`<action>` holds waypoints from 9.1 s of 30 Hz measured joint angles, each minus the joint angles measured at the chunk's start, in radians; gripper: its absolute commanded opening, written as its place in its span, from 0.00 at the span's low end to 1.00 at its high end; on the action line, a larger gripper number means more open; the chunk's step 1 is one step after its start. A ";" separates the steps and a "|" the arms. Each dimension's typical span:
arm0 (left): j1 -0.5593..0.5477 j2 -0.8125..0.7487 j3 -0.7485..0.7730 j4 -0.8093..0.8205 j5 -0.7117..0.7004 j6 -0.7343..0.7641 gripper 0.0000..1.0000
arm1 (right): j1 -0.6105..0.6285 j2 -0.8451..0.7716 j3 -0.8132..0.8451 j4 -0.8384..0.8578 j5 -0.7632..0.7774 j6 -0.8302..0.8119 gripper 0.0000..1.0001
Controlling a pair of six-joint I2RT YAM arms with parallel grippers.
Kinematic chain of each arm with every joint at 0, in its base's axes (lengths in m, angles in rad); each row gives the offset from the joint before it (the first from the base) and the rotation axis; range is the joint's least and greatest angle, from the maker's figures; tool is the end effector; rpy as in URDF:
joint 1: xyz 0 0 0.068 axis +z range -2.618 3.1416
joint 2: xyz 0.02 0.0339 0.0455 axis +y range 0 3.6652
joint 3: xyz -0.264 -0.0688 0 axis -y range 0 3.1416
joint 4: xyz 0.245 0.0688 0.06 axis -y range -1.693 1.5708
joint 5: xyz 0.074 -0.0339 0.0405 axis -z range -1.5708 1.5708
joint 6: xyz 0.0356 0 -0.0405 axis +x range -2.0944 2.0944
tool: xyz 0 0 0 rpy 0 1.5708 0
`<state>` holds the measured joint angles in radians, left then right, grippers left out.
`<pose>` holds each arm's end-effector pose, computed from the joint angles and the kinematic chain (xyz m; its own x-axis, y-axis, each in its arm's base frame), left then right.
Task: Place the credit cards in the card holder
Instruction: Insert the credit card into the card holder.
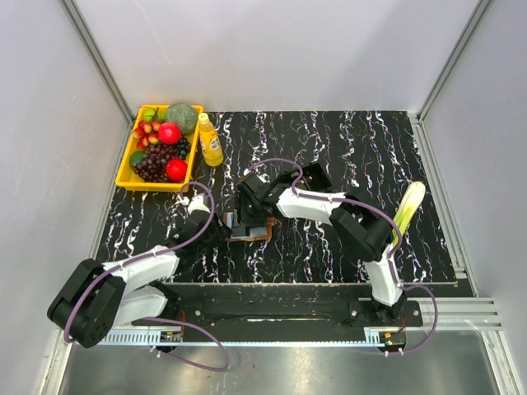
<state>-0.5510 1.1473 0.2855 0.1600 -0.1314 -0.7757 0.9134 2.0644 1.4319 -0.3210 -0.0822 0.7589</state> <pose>0.1729 -0.1007 0.1367 -0.6964 -0.3868 -0.6044 -0.0755 0.8771 -0.4744 0.2675 0.3513 0.1603 -0.9244 -0.0752 -0.3739 -0.2506 0.8588 0.4469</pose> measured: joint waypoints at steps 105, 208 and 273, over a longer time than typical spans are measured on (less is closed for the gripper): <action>0.105 -0.178 0.099 -0.410 -0.082 -0.052 0.42 | 0.172 0.150 0.285 -0.238 0.384 -0.298 0.43; -0.117 0.238 0.143 0.082 -0.131 -0.146 0.44 | 0.077 -0.032 0.107 -0.286 0.524 -0.258 0.31; -0.131 0.531 0.390 0.327 0.233 -0.105 0.47 | -0.204 -0.568 -0.369 0.057 0.170 -0.126 0.50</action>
<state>-0.6819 1.6783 0.6758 0.4870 0.1017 -0.8803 0.7094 1.4960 1.0630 -0.2642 0.0875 0.6331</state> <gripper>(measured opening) 0.472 0.495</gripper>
